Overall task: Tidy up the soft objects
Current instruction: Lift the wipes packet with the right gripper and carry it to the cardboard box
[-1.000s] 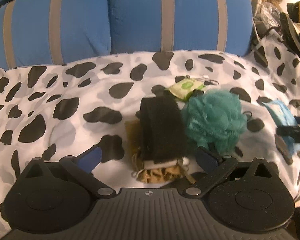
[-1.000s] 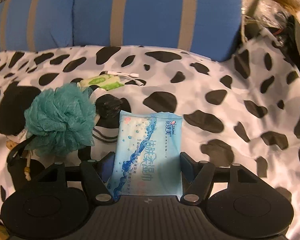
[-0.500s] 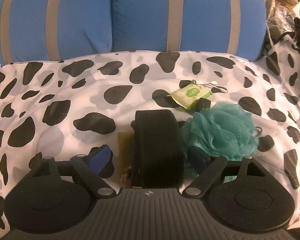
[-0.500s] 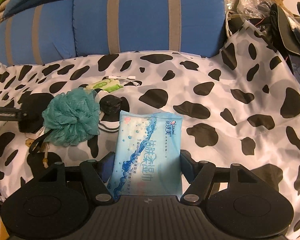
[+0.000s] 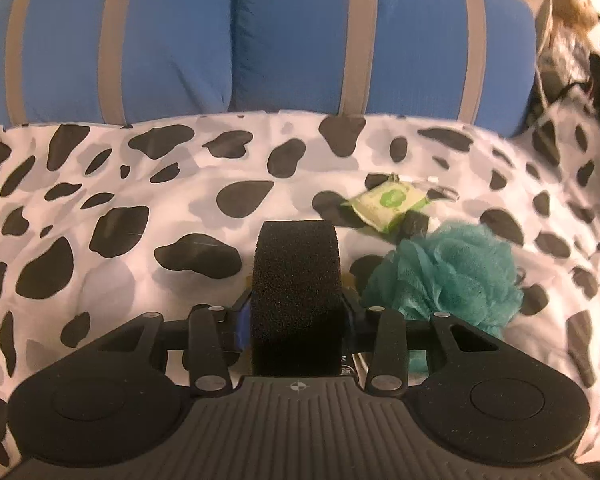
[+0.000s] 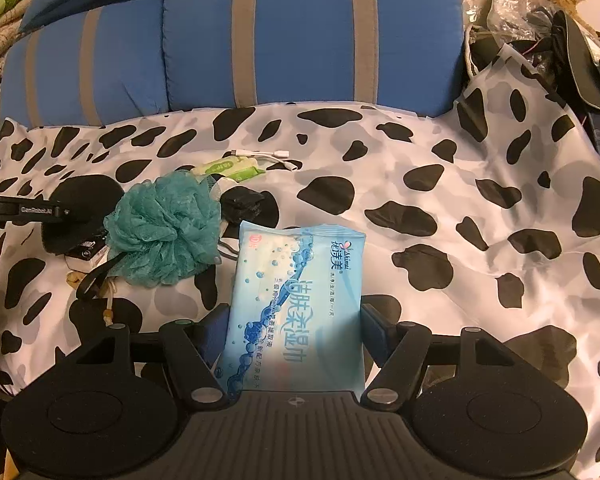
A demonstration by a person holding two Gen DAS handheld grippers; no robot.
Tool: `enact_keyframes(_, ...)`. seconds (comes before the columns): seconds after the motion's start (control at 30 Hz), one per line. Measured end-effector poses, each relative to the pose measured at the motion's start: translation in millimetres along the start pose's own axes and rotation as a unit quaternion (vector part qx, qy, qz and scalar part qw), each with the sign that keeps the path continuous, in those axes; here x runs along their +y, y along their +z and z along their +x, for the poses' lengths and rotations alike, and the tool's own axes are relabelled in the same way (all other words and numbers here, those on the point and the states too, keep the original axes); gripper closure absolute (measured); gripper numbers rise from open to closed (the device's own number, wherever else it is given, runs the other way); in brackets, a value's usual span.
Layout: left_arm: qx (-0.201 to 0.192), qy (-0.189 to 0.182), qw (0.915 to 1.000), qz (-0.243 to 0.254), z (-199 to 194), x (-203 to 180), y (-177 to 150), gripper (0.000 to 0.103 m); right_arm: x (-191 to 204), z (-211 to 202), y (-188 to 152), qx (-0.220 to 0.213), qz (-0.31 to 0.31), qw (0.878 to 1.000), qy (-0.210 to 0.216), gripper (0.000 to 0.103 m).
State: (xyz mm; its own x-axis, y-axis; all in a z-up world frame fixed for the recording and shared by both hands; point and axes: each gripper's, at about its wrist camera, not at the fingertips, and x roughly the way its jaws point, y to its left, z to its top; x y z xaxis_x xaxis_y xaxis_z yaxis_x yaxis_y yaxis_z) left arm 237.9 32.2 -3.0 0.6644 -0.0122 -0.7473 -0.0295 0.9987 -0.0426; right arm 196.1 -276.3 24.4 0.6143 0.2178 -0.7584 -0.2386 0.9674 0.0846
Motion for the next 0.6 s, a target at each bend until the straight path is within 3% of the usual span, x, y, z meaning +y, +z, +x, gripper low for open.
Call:
enact_keyframes(0.17, -0.003, -0.028, 0.9989, -0.036, -13, 19, 0, 0.063, 5, 0, 1, -0.001, -0.003, 1.0, 0.006, 0.032)
enact_keyframes(0.37, -0.007, -0.103, 0.9905, -0.091, -28, 45, -2, 0.063, 12, -4, 7, -0.014, -0.008, 1.0, 0.017, 0.032)
enact_keyframes(0.6, -0.006, -0.14, 0.985, -0.101, -45, 51, -8, 0.063, 21, -9, 7, -0.019, -0.015, 0.999, 0.025, 0.032)
